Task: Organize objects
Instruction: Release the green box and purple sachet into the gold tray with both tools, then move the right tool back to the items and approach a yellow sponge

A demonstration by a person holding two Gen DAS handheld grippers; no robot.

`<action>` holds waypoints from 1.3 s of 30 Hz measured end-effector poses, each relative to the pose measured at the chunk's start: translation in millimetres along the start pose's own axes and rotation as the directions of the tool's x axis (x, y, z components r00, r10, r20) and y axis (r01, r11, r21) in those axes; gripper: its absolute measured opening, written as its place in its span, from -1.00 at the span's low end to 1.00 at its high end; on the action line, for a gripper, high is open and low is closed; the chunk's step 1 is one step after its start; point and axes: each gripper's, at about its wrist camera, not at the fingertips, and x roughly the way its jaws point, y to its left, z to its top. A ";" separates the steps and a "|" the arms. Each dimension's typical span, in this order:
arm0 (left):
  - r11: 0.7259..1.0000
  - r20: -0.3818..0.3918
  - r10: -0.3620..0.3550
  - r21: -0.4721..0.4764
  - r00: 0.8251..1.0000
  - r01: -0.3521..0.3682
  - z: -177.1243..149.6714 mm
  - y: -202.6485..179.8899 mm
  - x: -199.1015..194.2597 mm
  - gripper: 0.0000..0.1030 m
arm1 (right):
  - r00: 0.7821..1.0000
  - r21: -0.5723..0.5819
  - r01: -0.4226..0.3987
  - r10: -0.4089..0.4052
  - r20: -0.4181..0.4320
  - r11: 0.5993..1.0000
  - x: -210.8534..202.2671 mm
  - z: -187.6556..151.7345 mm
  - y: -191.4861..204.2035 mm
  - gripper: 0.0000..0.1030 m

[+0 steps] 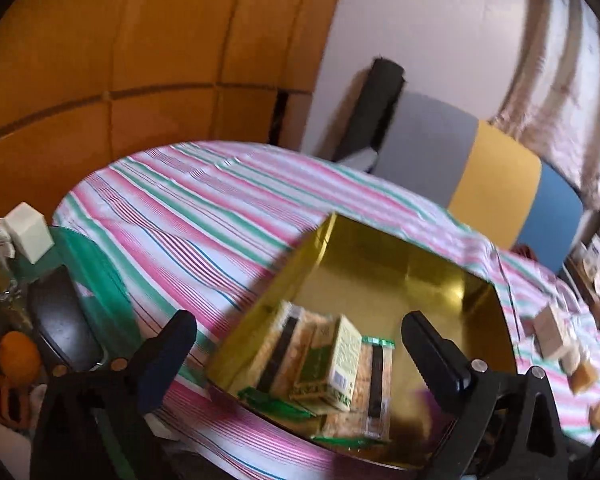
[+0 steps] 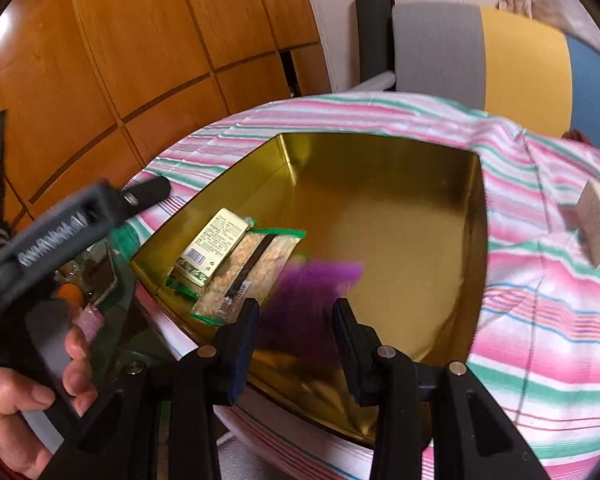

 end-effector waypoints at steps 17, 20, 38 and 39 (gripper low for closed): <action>0.999 0.008 -0.018 -0.044 1.000 0.018 3.3 -8.0 -14.5 1.00 | 0.997 0.113 -0.059 0.054 0.048 0.992 -17.7 0.5 -10.9 -0.23; 0.998 -0.026 -0.039 -0.041 0.999 0.038 -1.1 -14.5 -11.4 1.00 | 0.996 0.128 -0.047 0.037 0.078 0.991 -28.5 4.7 -16.9 -0.23; 0.961 -0.126 -0.217 0.146 0.968 0.235 -39.7 -87.5 -26.2 1.00 | 0.980 0.280 0.093 -0.137 0.143 0.955 -74.4 -10.6 -86.3 -0.23; 0.955 -0.135 -0.234 0.152 0.963 0.253 -43.2 -92.4 -28.4 1.00 | 0.979 0.288 0.102 -0.147 0.139 0.952 -76.1 -13.4 -90.8 -0.23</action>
